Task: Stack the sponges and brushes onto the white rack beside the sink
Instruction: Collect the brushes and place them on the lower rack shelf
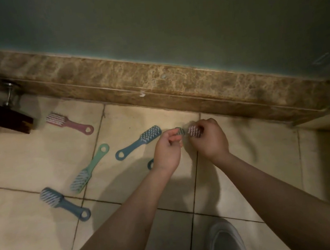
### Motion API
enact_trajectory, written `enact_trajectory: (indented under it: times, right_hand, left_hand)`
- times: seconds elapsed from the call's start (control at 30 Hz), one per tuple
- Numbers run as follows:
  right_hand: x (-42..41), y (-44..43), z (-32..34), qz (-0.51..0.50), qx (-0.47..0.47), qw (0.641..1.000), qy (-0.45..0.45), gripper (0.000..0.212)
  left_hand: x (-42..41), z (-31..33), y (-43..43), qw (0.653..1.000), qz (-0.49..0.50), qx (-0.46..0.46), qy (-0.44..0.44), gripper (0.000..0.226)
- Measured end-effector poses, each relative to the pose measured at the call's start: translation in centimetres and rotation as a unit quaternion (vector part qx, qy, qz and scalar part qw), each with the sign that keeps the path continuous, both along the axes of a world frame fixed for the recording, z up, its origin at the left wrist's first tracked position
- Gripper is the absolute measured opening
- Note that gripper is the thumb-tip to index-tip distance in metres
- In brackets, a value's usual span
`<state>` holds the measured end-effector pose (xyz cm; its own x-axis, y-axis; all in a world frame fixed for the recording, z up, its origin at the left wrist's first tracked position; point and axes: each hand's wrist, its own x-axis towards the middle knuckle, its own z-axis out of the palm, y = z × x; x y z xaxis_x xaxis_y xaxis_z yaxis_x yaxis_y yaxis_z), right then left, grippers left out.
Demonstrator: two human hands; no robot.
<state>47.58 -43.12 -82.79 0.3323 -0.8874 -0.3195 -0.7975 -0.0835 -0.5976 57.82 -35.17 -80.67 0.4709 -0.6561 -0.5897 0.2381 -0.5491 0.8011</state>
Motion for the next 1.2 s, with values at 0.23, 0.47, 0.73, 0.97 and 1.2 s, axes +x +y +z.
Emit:
enact_trajectory:
  times: [0.23, 0.47, 0.73, 0.97, 1.2]
  right_hand:
    - [5.7, 2.7, 3.0, -0.054, 0.136, 0.967, -0.21, 0.011]
    - [11.8, 5.7, 4.9, -0.043, 0.208, 0.947, -0.24, 0.017]
    - [20.6, 8.7, 4.9, 0.068, 0.236, 0.94, -0.236, 0.022]
    - [26.4, 9.1, 2.1, 0.11, 0.2, 0.955, -0.188, 0.019]
    - [29.0, 9.2, -0.1, 0.294, -0.053, 0.954, -0.017, 0.024]
  left_hand:
    - [2.1, 1.4, 2.1, 0.996, 0.074, -0.035, 0.046, 0.026]
    - [6.6, 3.3, 6.0, 0.987, 0.137, -0.033, 0.075, 0.027]
    - [12.9, 3.0, 10.8, 0.976, 0.217, 0.017, 0.014, 0.035]
    - [16.3, 1.8, 12.4, 0.958, 0.283, 0.039, -0.015, 0.032]
    - [17.2, 0.1, 13.8, 0.943, 0.326, 0.053, -0.033, 0.036]
